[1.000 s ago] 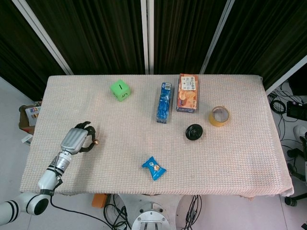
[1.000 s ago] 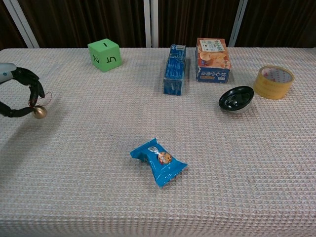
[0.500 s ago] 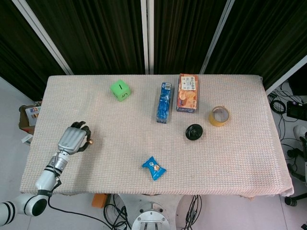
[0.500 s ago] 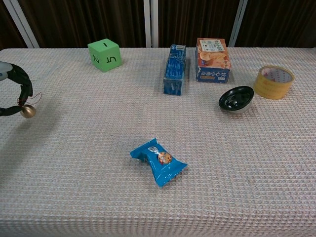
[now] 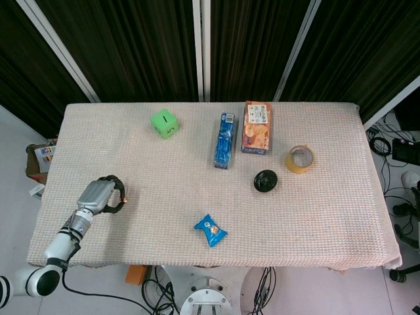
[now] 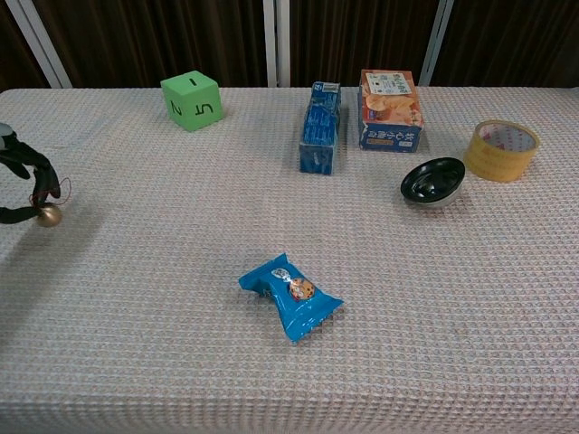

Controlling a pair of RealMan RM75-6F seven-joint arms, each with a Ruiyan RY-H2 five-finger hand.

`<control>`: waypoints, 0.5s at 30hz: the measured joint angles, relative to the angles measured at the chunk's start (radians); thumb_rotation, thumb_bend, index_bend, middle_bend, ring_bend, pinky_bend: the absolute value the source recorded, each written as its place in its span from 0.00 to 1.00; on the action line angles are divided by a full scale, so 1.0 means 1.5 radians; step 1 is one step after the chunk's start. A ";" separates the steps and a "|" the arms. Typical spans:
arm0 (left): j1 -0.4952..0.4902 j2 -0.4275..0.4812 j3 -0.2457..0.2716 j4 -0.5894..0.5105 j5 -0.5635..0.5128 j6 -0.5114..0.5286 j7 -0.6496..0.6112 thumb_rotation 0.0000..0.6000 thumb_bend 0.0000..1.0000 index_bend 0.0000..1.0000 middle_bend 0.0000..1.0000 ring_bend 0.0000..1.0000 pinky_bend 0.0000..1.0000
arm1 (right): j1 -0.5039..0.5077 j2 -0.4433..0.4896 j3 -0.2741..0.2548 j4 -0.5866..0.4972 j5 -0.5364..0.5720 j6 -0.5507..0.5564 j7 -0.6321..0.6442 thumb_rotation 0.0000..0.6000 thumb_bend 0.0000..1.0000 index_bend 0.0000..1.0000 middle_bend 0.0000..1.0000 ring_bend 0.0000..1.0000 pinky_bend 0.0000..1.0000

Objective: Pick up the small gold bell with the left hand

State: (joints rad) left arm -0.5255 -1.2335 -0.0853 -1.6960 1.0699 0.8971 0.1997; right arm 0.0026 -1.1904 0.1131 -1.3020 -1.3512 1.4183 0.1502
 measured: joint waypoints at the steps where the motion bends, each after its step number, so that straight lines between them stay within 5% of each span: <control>1: -0.002 0.011 0.000 -0.017 -0.003 0.005 0.025 1.00 0.44 0.73 0.34 0.17 0.22 | 0.001 -0.001 0.000 0.001 0.001 -0.002 0.000 1.00 0.19 0.00 0.00 0.00 0.00; 10: -0.003 0.016 0.002 -0.059 -0.051 0.046 0.100 1.00 0.45 0.73 0.34 0.17 0.22 | 0.001 -0.002 -0.001 -0.001 -0.001 -0.002 -0.003 1.00 0.19 0.00 0.00 0.00 0.00; 15: -0.003 0.004 0.000 -0.053 -0.044 0.125 0.144 1.00 0.45 0.73 0.33 0.17 0.22 | -0.001 0.000 -0.002 -0.001 -0.003 0.004 -0.004 1.00 0.19 0.00 0.00 0.00 0.00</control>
State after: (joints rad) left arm -0.5295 -1.2269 -0.0852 -1.7756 1.0037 1.0851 0.4160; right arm 0.0007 -1.1902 0.1100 -1.3038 -1.3560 1.4240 0.1448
